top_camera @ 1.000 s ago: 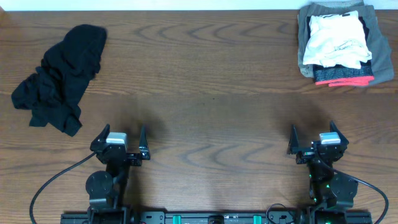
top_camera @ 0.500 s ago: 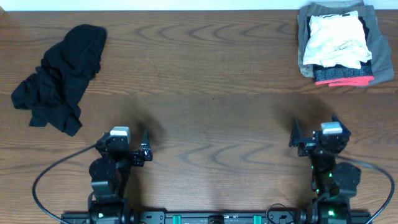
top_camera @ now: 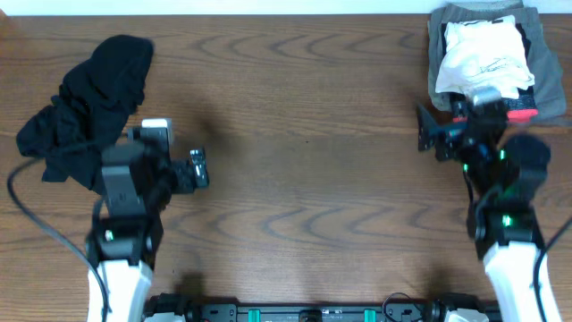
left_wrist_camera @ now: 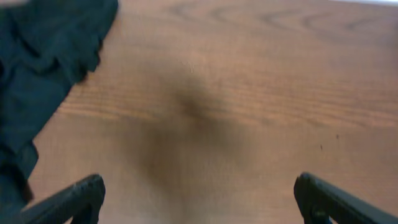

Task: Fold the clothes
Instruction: 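Move the left gripper to the black t-shirt and grasp it, then lift the black t-shirt with the left gripper, letting it hang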

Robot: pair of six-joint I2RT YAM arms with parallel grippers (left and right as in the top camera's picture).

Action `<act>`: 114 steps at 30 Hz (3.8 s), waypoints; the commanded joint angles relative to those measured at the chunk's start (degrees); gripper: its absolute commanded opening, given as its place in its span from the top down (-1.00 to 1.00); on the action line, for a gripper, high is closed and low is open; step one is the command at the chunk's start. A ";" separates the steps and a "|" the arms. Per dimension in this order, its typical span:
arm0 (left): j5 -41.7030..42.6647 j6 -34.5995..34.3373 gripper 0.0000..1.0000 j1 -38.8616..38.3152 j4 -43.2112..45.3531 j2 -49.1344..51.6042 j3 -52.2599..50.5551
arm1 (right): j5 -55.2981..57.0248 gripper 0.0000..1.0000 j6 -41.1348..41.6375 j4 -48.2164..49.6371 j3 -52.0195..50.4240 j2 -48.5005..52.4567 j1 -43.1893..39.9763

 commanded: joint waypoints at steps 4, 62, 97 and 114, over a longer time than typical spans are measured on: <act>0.50 -0.22 -0.96 -0.17 -10.67 12.20 14.73 | -7.41 -0.98 0.74 -12.28 16.06 14.58 1.66; -21.42 -7.98 -0.73 22.34 5.40 43.43 29.49 | -6.51 -0.94 5.57 -29.00 39.41 41.35 11.21; -22.88 -12.59 0.88 23.47 14.47 49.64 30.05 | -3.21 -0.50 10.25 -29.18 39.41 41.35 14.29; -12.09 -12.94 0.88 9.31 23.26 14.80 30.36 | -5.55 -0.47 11.80 -27.23 39.52 40.11 13.64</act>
